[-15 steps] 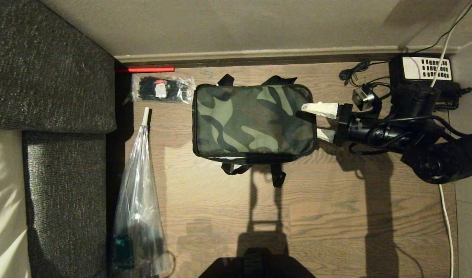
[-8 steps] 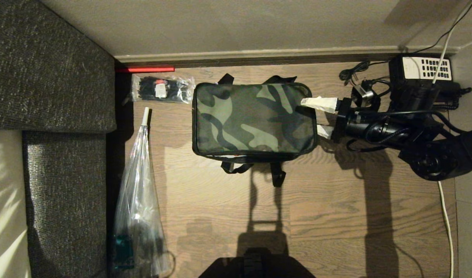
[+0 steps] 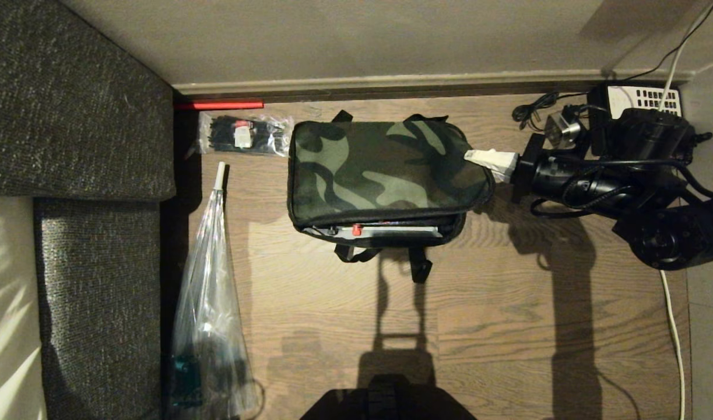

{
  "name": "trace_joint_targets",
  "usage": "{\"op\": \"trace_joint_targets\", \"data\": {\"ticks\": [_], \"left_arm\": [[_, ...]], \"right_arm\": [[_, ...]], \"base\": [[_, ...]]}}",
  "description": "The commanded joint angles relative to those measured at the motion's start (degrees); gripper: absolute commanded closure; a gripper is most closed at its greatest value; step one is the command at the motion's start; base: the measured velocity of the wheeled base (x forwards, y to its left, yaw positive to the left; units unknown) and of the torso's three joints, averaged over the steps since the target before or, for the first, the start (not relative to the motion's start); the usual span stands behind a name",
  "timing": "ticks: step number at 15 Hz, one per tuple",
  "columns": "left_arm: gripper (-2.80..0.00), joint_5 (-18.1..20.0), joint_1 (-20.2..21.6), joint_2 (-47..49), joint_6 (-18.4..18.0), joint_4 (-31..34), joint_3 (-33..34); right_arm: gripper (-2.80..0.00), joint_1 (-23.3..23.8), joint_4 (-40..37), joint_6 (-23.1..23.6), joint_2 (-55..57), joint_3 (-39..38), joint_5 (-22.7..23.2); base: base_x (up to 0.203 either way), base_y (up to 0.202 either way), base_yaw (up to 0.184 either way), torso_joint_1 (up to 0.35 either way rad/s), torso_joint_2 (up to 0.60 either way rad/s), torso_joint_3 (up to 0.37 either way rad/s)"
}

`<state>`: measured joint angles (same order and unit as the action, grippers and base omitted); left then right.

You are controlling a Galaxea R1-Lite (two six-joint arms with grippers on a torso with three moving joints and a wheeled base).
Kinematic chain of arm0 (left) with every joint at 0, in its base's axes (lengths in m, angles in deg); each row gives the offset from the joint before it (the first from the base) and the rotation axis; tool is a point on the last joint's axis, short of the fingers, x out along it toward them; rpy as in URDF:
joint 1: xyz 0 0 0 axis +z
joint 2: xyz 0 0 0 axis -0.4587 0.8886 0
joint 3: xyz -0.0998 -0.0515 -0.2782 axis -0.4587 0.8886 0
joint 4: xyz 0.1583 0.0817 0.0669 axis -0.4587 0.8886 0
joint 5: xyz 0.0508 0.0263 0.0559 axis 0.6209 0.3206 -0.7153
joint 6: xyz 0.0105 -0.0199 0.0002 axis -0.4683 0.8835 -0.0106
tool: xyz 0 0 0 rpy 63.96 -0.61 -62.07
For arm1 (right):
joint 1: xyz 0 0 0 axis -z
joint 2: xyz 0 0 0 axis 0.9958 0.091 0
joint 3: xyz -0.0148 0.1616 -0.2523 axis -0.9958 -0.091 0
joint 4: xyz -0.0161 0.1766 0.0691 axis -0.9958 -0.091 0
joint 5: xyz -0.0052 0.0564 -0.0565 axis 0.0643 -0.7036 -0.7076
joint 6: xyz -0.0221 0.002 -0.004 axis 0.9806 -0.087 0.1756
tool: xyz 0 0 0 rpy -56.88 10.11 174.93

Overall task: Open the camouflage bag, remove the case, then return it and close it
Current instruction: Open the top of the storage box

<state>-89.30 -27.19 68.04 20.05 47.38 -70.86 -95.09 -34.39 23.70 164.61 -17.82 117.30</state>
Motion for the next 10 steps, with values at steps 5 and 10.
{"op": "trace_joint_targets", "data": {"ticks": [5,10], "left_arm": [[0.0,0.0,0.03,-0.02,0.02,0.0,0.02],[0.0,0.0,-0.02,-0.02,0.02,0.0,-0.01]], "right_arm": [[0.0,0.99,-2.42,-1.11,1.01,6.63,-3.64],[-0.72,0.99,-2.67,-0.88,1.01,8.99,-3.9]], "base": [[0.0,0.0,0.0,0.0,0.0,0.0],[0.0,0.0,0.0,0.0,0.0,0.0]]}}
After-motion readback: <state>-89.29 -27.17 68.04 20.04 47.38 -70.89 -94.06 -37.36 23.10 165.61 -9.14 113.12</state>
